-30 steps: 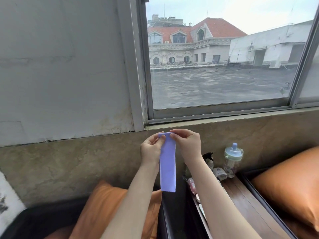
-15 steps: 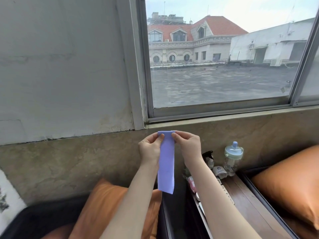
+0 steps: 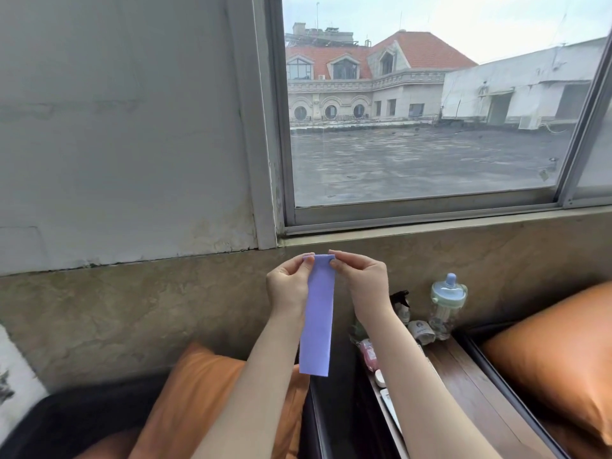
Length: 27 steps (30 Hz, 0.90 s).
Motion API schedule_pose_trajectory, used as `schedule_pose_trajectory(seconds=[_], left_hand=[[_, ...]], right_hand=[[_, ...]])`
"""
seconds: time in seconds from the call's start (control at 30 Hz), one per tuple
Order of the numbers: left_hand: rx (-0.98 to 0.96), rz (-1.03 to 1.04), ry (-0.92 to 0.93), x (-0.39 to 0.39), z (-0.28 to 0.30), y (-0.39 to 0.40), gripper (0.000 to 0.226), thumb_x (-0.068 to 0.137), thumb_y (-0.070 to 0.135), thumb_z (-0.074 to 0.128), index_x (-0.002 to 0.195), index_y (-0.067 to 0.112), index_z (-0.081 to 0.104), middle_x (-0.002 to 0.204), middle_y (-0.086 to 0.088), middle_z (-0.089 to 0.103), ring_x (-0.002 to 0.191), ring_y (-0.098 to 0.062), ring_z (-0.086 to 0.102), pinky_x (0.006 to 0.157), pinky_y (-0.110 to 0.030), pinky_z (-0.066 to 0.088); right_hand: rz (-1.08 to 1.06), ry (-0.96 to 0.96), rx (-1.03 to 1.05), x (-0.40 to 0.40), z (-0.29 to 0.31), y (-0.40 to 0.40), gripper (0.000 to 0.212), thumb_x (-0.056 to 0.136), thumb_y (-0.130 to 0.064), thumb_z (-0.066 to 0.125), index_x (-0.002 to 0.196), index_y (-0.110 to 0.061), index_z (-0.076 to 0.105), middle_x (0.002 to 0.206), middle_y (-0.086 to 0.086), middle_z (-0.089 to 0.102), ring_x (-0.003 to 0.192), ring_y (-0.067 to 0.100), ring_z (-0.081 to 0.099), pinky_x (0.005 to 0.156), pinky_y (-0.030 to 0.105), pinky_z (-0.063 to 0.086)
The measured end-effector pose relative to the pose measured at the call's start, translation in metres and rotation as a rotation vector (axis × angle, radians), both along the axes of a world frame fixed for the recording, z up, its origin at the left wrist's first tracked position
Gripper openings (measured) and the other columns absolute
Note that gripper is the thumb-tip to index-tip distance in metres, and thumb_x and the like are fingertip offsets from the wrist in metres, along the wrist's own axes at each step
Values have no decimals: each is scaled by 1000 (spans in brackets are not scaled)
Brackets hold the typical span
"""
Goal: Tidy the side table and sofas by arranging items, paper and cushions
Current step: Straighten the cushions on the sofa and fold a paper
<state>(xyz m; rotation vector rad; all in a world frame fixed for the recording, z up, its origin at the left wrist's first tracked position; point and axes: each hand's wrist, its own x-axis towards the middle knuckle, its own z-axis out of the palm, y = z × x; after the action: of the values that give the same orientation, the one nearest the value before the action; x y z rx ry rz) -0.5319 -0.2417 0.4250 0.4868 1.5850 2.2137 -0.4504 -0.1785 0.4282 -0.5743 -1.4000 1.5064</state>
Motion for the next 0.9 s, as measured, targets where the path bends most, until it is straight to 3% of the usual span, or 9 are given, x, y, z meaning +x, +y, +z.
schedule_pose_trajectory(seconds=[0.17, 0.33, 0.4, 0.47, 0.53, 0.63, 0.73, 0.9], left_hand=[[-5, 50, 47, 1, -2, -1, 13, 87, 4, 64, 88, 14, 73, 88, -6, 71, 87, -21, 65, 88, -38, 54], [-36, 26, 99, 1, -2, -1, 19, 91, 6, 61, 107, 3, 69, 90, -4, 69, 79, -12, 61, 71, -19, 51], [-58, 12, 68, -1, -2, 0, 16, 89, 13, 64, 97, 1, 71, 74, 3, 70, 73, -11, 60, 69, -21, 49], [-89, -16, 26, -1, 0, -1, 15, 87, 20, 68, 77, 10, 69, 60, 7, 65, 68, -14, 57, 68, -25, 47], [-98, -41, -21, -1, 1, -1, 20, 85, 25, 70, 69, 14, 66, 71, -4, 65, 73, -20, 56, 72, -32, 47], [-87, -40, -42, 0, 4, -2, 15, 85, 22, 70, 74, 13, 66, 85, -12, 66, 80, -23, 58, 79, -37, 49], [-53, -32, -20, 2, 5, -1, 9, 87, 14, 67, 78, 12, 67, 83, -12, 67, 83, -25, 60, 84, -41, 51], [22, 20, 8, 3, 3, -2, 15, 88, 7, 64, 78, 15, 71, 79, -8, 70, 81, -25, 63, 82, -43, 53]], right_hand=[[1, -44, 35, -4, 0, 0, 11, 82, -2, 68, 85, -11, 73, 74, -5, 70, 64, -3, 63, 62, 10, 48], [-62, -36, 76, -4, 3, 0, 14, 80, 4, 67, 86, -8, 72, 73, -7, 68, 62, -7, 62, 61, 7, 47], [-73, -16, 88, -4, 4, 0, 17, 80, 6, 66, 82, -10, 71, 73, -6, 68, 61, -7, 62, 62, 7, 47], [-80, -11, 111, -4, 4, -1, 19, 79, 9, 65, 81, -9, 71, 71, -8, 67, 61, -7, 62, 63, 7, 47], [-73, -15, 122, -4, 4, 1, 21, 78, 11, 65, 80, -9, 72, 67, -11, 68, 62, -6, 62, 63, 8, 47], [-41, -7, 116, -4, 2, 2, 29, 77, 13, 64, 74, -15, 71, 63, -13, 69, 64, -2, 63, 65, 11, 49], [1, 31, 106, -3, 2, 1, 33, 78, 15, 63, 77, -18, 69, 68, -10, 69, 65, -2, 62, 66, 13, 49], [78, 20, 25, -2, 2, 0, 16, 84, 3, 63, 97, -4, 68, 78, -1, 66, 61, -6, 62, 59, 9, 48]])
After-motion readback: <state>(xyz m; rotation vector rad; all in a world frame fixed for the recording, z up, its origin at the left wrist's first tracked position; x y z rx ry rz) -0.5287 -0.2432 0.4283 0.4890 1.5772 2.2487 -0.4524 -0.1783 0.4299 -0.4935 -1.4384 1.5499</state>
